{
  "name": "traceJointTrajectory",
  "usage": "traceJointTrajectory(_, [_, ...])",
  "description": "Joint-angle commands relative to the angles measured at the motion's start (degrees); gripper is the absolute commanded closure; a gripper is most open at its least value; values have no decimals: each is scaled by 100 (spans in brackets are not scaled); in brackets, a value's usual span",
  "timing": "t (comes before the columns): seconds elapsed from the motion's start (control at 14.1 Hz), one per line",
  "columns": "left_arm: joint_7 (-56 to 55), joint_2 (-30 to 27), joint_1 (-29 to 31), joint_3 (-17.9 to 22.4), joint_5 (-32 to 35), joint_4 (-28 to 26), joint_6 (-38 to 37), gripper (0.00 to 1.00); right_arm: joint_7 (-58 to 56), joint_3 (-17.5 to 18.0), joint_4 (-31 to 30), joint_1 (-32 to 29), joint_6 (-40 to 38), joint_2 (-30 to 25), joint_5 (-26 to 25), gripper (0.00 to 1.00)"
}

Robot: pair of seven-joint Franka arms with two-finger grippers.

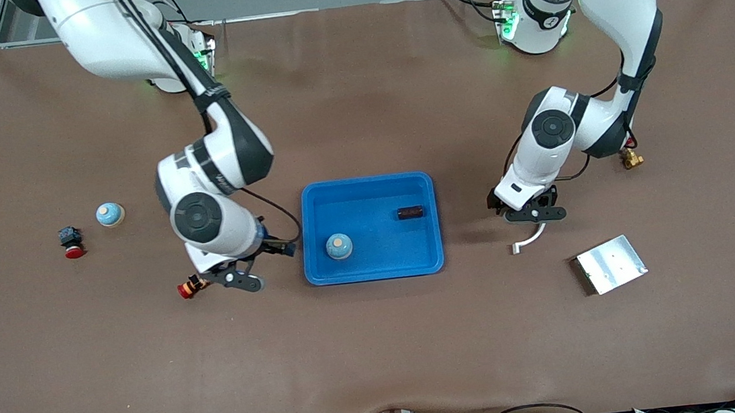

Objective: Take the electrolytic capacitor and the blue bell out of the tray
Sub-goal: 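Set the capacitor by the bracket while the right gripper returns to the tray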

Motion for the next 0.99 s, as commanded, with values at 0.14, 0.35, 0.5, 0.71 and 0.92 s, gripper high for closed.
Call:
traceJointTrajectory(0.14, [-1098, -192, -13, -481, -303, 979, -1401, 0, 1312, 24, 685, 351, -63, 558, -23, 0])
traceJointTrajectory(0.35, [-3331, -219, -31, -762, -743, 1120, -1410, 0, 1566, 181, 747, 387, 252, 691, -6, 0])
traceJointTrajectory(0.5, [-5328, 8, -162, -885, -789, 1444, -1402, 0, 1770, 208, 756, 378, 429, 788, -24, 0])
traceJointTrajectory(0.71, [-6540, 273, -383, -886, -710, 1701, -1402, 0, 2138, 296, 756, 378, 735, 928, 21, 0])
traceJointTrajectory(0.92, [-7233, 361, -514, -886, -710, 1718, -1393, 0, 2437, 410, 782, 387, 1035, 1130, 12, 0])
